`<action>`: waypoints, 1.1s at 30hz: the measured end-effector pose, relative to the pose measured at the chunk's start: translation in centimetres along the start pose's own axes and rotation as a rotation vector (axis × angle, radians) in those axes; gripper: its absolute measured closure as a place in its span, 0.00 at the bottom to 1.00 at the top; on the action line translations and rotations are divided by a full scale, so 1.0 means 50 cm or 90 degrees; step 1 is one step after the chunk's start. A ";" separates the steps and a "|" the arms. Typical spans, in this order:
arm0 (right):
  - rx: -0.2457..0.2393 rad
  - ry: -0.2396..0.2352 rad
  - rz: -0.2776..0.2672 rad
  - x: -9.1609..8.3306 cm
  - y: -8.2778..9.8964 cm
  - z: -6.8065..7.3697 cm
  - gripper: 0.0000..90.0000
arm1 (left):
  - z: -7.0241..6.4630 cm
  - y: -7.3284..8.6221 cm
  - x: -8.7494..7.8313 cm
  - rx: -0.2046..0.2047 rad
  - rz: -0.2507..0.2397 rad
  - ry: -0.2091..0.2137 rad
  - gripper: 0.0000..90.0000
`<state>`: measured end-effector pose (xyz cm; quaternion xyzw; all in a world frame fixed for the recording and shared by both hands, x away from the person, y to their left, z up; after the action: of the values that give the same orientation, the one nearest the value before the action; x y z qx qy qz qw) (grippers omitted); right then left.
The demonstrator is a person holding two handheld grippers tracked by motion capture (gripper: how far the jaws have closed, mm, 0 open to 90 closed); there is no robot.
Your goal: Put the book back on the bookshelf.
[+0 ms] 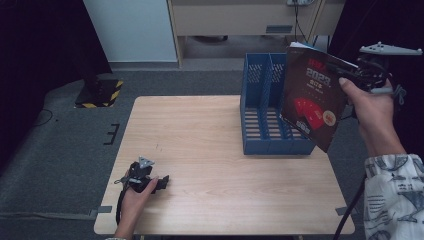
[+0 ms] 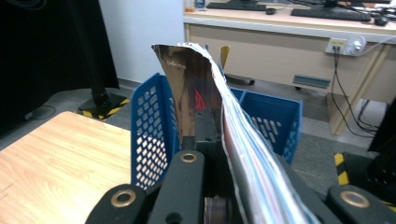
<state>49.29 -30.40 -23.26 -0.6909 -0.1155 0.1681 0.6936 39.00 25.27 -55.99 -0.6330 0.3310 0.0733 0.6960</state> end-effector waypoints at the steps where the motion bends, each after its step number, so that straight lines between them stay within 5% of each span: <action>1: 0.001 0.004 0.001 -0.001 0.000 -0.003 0.97 | 0.000 0.000 0.000 0.000 0.000 0.000 0.05; 21: -0.003 0.044 0.014 -0.022 0.000 -0.032 0.97 | -0.001 0.001 0.001 0.005 0.001 -0.002 0.05; 33: -0.011 0.078 0.021 0.001 0.004 -0.050 0.97 | -0.001 0.001 0.002 0.012 0.001 -0.002 0.05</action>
<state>50.31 -32.66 -23.50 -0.7078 -0.0629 0.1362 0.6903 39.04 25.18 -56.07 -0.6259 0.3312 0.0719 0.7024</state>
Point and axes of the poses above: each handheld gripper's, and its own axes: x roughly forward along the jaws, y roughly out of its underside, z roughly to its left, the point moved 4 cm from there along x, roughly forward along the jaws, and after that the axes turned 15 degrees about -z, right-handed, at the moved point
